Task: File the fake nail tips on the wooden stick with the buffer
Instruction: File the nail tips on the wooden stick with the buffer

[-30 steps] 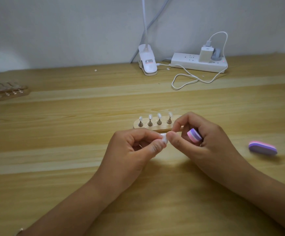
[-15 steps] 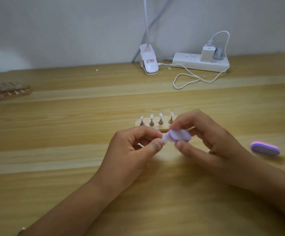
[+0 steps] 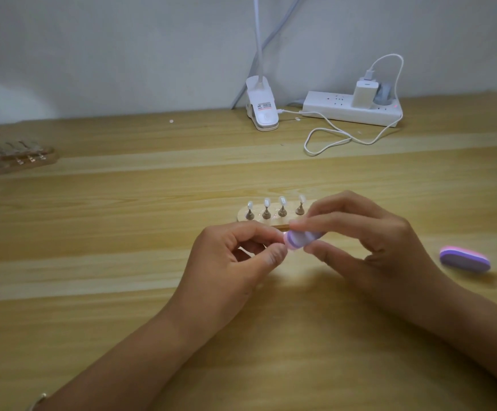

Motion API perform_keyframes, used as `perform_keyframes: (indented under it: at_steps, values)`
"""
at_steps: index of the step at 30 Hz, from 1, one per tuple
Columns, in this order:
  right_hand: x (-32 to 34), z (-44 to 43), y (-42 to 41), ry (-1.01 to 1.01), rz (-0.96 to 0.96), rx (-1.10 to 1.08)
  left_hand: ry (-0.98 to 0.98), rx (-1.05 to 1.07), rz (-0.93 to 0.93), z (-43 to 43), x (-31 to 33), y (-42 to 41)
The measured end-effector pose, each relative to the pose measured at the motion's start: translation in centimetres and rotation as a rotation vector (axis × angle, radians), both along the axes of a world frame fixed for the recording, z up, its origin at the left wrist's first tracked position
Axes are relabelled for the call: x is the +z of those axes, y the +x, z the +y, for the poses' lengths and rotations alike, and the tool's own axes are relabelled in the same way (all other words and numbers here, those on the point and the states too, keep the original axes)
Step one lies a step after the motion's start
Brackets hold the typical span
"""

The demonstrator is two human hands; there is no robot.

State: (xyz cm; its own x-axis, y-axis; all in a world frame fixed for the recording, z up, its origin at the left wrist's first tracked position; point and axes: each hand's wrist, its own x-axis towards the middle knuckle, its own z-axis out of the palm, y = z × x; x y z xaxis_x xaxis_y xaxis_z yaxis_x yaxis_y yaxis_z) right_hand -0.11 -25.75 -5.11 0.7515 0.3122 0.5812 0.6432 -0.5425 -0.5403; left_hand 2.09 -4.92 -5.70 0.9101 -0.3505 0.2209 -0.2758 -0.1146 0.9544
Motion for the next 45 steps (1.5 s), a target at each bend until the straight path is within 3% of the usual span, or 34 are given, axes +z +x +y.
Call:
perform_keyframes:
  at_steps: [16, 19, 22, 28, 32, 37, 42, 45]
  values:
    - [-0.6, 0.3, -0.1, -0.021, -0.04, 0.012, -0.014, -0.025, 0.022, 0.0, 0.4, -0.1]
    - [-0.7, -0.6, 0.8, 0.044, 0.009, -0.098, -0.028, -0.016, 0.051, -0.1, 0.4, 0.0]
    - [-0.5, -0.4, 0.4, 0.125, -0.011, -0.07, -0.058, -0.02, 0.08, -0.1, 0.4, 0.0]
    - [-0.4, 0.3, -0.3, -0.022, -0.099, -0.001, -0.071, -0.075, 0.084, 0.0, 0.6, -0.3]
    - [-0.2, -0.3, 0.0, 0.024, -0.062, -0.08, -0.095, -0.063, 0.138, 0.0, 0.5, -0.1]
    - [-0.2, 0.6, -0.9, -0.023, -0.132, 0.036, -0.114, -0.1, 0.159, 0.0, 0.6, -0.2]
    - [0.0, 0.0, -0.2, -0.007, -0.133, -0.12, -0.154, -0.098, 0.222, -0.2, 0.8, -0.2]
    - [0.0, 0.7, -0.9, -0.017, -0.191, -0.019, -0.163, -0.107, 0.235, -0.2, 0.8, -0.3]
